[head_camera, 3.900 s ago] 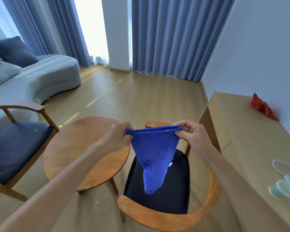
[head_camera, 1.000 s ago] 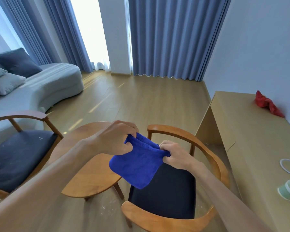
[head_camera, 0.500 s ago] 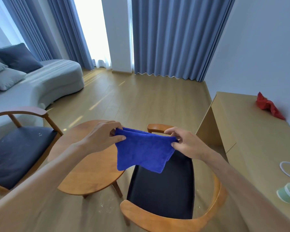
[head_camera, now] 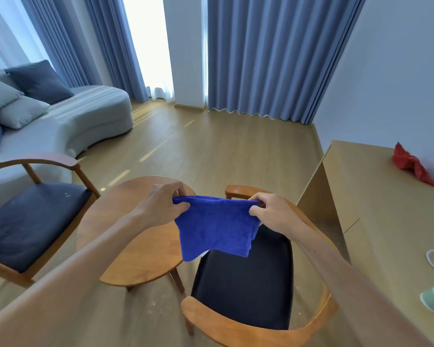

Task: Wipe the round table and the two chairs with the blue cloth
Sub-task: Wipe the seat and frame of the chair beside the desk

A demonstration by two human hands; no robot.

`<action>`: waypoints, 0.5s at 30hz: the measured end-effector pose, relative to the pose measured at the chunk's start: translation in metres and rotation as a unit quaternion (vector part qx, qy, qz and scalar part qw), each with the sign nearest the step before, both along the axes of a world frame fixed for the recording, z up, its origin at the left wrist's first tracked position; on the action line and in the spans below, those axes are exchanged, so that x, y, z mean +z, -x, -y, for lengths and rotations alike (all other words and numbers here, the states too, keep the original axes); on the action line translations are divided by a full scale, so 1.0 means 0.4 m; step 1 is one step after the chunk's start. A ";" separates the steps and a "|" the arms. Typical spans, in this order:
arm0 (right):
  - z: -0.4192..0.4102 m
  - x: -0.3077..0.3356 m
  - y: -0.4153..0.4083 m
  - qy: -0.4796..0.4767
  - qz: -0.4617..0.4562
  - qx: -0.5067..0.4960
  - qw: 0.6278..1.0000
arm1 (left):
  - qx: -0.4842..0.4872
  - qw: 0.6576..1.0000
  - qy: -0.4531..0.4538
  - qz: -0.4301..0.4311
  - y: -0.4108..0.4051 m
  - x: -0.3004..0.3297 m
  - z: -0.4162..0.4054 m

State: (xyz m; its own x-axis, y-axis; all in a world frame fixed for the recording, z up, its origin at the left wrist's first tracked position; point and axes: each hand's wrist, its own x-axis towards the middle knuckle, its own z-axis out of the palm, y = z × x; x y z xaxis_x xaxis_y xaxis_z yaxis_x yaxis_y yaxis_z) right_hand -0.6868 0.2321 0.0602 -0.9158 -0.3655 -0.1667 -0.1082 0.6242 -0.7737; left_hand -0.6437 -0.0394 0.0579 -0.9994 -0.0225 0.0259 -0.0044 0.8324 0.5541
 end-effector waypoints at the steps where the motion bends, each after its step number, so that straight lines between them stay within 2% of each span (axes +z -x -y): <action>1: -0.001 0.001 0.000 0.005 0.008 0.001 1.000 | -0.005 1.000 -0.001 0.007 -0.001 -0.002 0.006; 6: -0.018 0.006 -0.003 0.016 0.021 0.041 0.999 | -0.071 0.997 0.015 0.032 -0.002 0.000 0.025; 10: -0.027 0.006 -0.003 -0.023 -0.004 0.094 0.995 | -0.141 0.986 0.086 0.018 0.001 0.003 0.015; 15: -0.028 0.020 -0.010 -0.044 -0.065 0.128 0.989 | -0.167 0.970 0.174 0.012 0.001 0.029 -0.006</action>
State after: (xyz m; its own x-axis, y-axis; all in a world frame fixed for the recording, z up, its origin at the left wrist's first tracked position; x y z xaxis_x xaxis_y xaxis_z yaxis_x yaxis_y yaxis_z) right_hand -0.6827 0.2434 0.0683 -0.8106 -0.5778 -0.0954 -0.3663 0.6274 -0.6872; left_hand -0.6442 -0.0368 0.0695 -0.9499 0.3085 -0.0503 0.2879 0.9262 0.2432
